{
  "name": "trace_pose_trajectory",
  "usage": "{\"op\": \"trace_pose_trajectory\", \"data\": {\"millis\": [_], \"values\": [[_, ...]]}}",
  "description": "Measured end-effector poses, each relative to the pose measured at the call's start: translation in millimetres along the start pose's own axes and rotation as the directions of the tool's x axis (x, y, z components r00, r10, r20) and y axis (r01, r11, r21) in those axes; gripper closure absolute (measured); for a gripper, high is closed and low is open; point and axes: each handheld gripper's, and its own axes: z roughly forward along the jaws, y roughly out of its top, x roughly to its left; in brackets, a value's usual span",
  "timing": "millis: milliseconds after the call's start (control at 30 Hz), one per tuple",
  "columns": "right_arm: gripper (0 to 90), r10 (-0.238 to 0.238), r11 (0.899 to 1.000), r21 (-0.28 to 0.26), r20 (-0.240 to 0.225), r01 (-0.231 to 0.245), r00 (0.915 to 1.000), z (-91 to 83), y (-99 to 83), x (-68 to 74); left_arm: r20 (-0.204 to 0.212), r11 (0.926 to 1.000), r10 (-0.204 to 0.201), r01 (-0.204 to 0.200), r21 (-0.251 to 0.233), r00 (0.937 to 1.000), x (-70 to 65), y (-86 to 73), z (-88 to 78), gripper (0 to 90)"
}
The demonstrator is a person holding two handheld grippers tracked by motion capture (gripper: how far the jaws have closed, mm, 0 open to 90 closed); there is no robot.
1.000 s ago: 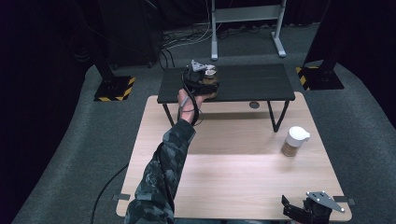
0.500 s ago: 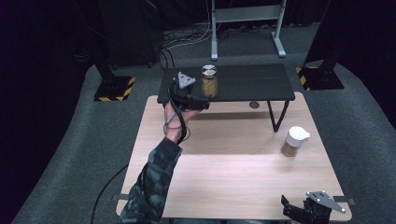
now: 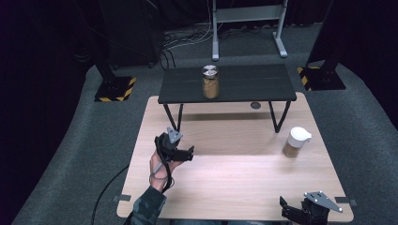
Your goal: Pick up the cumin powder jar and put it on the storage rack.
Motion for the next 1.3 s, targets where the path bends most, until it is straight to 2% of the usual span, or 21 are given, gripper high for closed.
{"op": "trace_pose_trajectory", "data": {"millis": [100, 133, 167, 200, 267, 333, 400, 467, 533, 567, 900, 1000, 1300], "values": [[0.0, -0.003, 1.000, 0.004, -0.005, 0.003, 1.0000, 1.2, 0.1, 0.0, 0.006, 0.9984, -0.045, 0.045, 0.034, 0.9990, 3.4, -27.4, 12.3, 1.2], [0.0, -0.004, 1.000, 0.003, -0.003, 0.004, 1.0000, 1.3, -0.1, 0.3, 0.017, 0.9962, -0.082, 0.082, 0.029, 0.9965, 7.0, -46.6, 19.0, 1.3], [0.0, -0.004, 1.000, 0.003, -0.003, 0.004, 1.0000, 1.3, -0.1, 0.3, 0.017, 0.9962, -0.082, 0.082, 0.029, 0.9965, 7.0, -46.6, 19.0, 2.1], [0.0, -0.002, 1.000, -0.002, -0.004, 0.002, 1.0000, 1.1, -0.9, 0.1, 0.046, 0.9956, -0.090, 0.089, 0.030, 0.9948, 12.4, -58.1, 23.7, 2.0], [0.0, 0.003, 1.000, -0.007, -0.008, -0.003, 1.0000, 1.6, -2.2, -1.3, 0.054, 0.9947, -0.101, 0.099, 0.028, 0.9935, 13.7, -68.8, 25.7, 2.1], [0.0, 0.010, 1.000, -0.004, -0.009, -0.010, 0.9999, 3.2, -3.1, -2.5, 0.049, 0.9969, -0.079, 0.079, 0.005, 0.9957, 10.5, -73.3, 22.6, 2.9], [0.0, 0.010, 1.000, 0.002, -0.009, -0.010, 0.9999, 5.1, -3.7, -2.6, 0.069, 0.9980, -0.063, 0.063, 0.011, 0.9956, 12.0, -73.5, 23.0, 1.3], [0.0, 0.008, 1.000, 0.005, -0.012, -0.008, 0.9999, 6.2, -3.6, -2.3, 0.048, 0.9979, -0.045, 0.043, 0.049, 0.9978, 8.0, -67.6, 25.9, 1.7], [0.0, 0.002, 1.000, 0.005, -0.012, -0.002, 0.9999, 6.3, -3.5, -1.1, 0.089, 0.9967, -0.050, 0.045, 0.067, 0.9948, 16.4, -65.0, 28.3, 2.0], [0.0, 0.002, 1.000, 0.001, -0.016, -0.002, 0.9999, 6.3, -3.8, -1.0, 0.091, 0.9968, -0.044, 0.037, 0.070, 0.9949, 17.1, -64.3, 28.9, 1.1], [0.0, -0.001, 1.000, -0.004, -0.030, 0.001, 0.9996, 6.2, -3.1, 1.1, 0.084, 0.9985, -0.012, 0.008, 0.054, 0.9964, 12.5, -66.1, 27.9, 0.5], [0.0, 0.000, 1.000, -0.001, -0.034, 0.000, 0.9994, 7.0, -3.5, -0.4, 0.089, 0.9988, 0.009, -0.013, 0.047, 0.9960, 11.5, -66.8, 27.3, 0.4], [0.0, 0.012, 1.000, -0.021, -0.028, -0.013, 0.9995, 5.3, -6.9, -3.1, 0.082, 0.9990, 0.012, -0.016, 0.042, 0.9965, 9.7, -67.6, 26.8, 0.4]]}}
